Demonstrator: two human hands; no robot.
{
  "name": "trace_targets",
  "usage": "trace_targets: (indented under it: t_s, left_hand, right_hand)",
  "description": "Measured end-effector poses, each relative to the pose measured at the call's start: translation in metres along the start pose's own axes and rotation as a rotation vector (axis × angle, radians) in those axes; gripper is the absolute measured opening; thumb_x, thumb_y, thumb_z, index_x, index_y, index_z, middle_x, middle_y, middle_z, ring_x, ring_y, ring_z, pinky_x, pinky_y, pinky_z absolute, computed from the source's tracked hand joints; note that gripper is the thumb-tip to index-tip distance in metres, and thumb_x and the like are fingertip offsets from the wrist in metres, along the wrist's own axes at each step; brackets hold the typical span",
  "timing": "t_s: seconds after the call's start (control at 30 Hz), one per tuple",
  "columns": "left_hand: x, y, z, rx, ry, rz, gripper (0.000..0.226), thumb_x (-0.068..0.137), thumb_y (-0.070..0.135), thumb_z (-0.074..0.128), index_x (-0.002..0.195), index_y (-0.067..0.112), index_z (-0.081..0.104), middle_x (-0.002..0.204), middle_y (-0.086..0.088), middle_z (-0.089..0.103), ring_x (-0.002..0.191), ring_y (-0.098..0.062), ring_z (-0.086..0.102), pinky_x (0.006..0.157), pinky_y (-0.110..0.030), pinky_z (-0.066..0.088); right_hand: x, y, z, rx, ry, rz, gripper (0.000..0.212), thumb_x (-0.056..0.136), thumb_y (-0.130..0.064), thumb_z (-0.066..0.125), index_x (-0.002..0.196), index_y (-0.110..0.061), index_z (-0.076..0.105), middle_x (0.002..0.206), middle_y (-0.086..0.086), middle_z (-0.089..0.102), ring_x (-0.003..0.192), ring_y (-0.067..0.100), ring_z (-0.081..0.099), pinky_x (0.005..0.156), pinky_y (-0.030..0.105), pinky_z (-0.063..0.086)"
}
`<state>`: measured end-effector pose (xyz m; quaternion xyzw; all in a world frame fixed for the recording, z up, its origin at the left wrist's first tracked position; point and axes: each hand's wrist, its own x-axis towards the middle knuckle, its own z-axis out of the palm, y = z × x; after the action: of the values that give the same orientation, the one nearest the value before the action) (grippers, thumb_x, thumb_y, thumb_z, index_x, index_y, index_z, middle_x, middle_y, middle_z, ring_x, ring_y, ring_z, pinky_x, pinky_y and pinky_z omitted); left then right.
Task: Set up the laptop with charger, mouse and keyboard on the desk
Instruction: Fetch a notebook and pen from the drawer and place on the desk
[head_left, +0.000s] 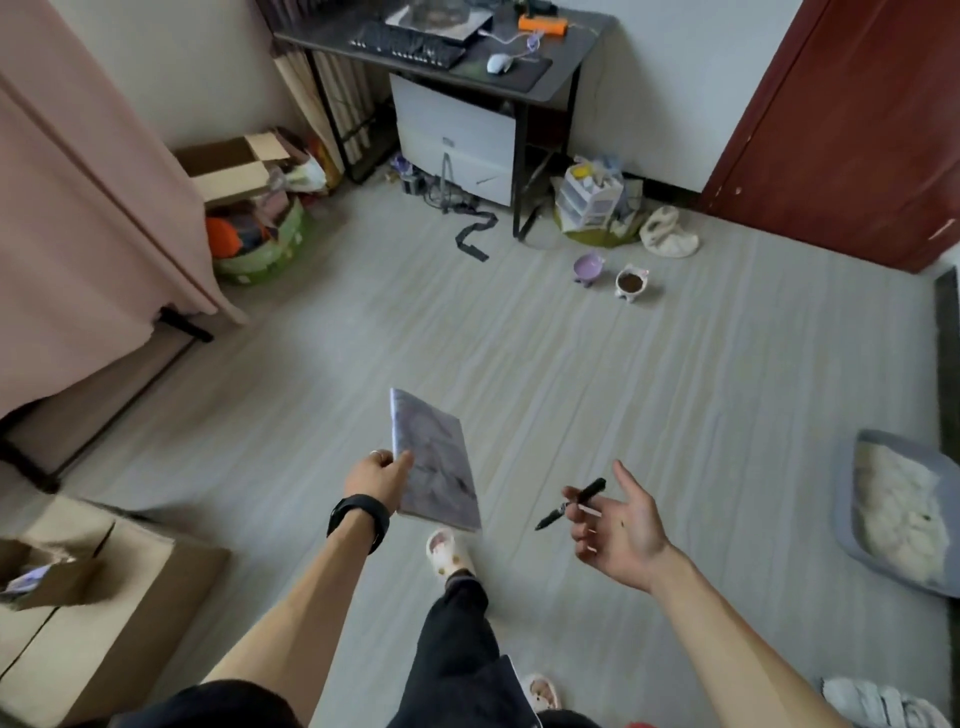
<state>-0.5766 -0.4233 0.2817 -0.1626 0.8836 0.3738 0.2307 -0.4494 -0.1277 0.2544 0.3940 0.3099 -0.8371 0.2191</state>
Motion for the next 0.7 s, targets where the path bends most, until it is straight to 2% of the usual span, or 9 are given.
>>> trace_targets:
  t_s: [0.17,0.27,0.43,0.6,0.7]
  left_hand:
    - [0.122,0.074,-0.011,0.023,0.007,0.009,0.028,0.09,0.033,0.054,0.071,0.013,0.051,0.063,-0.006,0.05,0.057,-0.022,0.045,0.051,-0.03,0.029]
    - [0.202,0.124,-0.027,0.022,-0.009,-0.002,0.027,0.09,0.034,0.054,0.076,0.011,0.058,0.066,-0.007,0.055,0.059,-0.022,0.049,0.051,-0.03,0.033]
    - [0.316,0.221,-0.067,0.115,0.014,0.059,0.032,0.09,0.036,0.053,0.081,0.006,0.062,0.066,-0.008,0.057,0.06,-0.022,0.049,0.051,-0.03,0.034]
    - [0.402,0.295,-0.09,0.061,-0.013,0.065,0.043,0.067,0.049,0.043,0.076,0.011,0.061,0.069,-0.01,0.057,0.061,-0.024,0.049,0.053,-0.03,0.035]
    - [0.464,0.336,-0.093,0.054,0.005,0.062,0.047,0.071,0.048,0.047,0.08,0.005,0.064,0.072,-0.011,0.06,0.066,-0.027,0.053,0.056,-0.031,0.038]
  right_hand:
    - [0.084,-0.104,0.05,-0.016,-0.029,-0.008,0.076,0.079,-0.074,0.058,0.113,-0.008,0.07,0.085,0.005,0.061,0.064,0.02,0.05,0.058,0.031,0.035]
    - [0.134,-0.166,0.087,0.006,-0.019,-0.005,0.078,0.076,-0.075,0.061,0.116,-0.008,0.069,0.086,0.004,0.062,0.067,0.019,0.053,0.06,0.031,0.037]
    - [0.192,-0.271,0.154,0.094,-0.066,-0.03,0.081,0.079,-0.077,0.057,0.121,-0.008,0.067,0.089,0.005,0.064,0.073,0.021,0.059,0.064,0.032,0.041]
    - [0.26,-0.358,0.206,0.109,-0.108,-0.011,0.079,0.079,-0.073,0.06,0.123,-0.008,0.066,0.094,0.007,0.065,0.077,0.022,0.059,0.066,0.033,0.04]
    - [0.311,-0.414,0.232,0.061,-0.11,0.008,0.08,0.082,-0.073,0.058,0.126,-0.007,0.065,0.097,0.008,0.065,0.077,0.022,0.059,0.065,0.035,0.043]
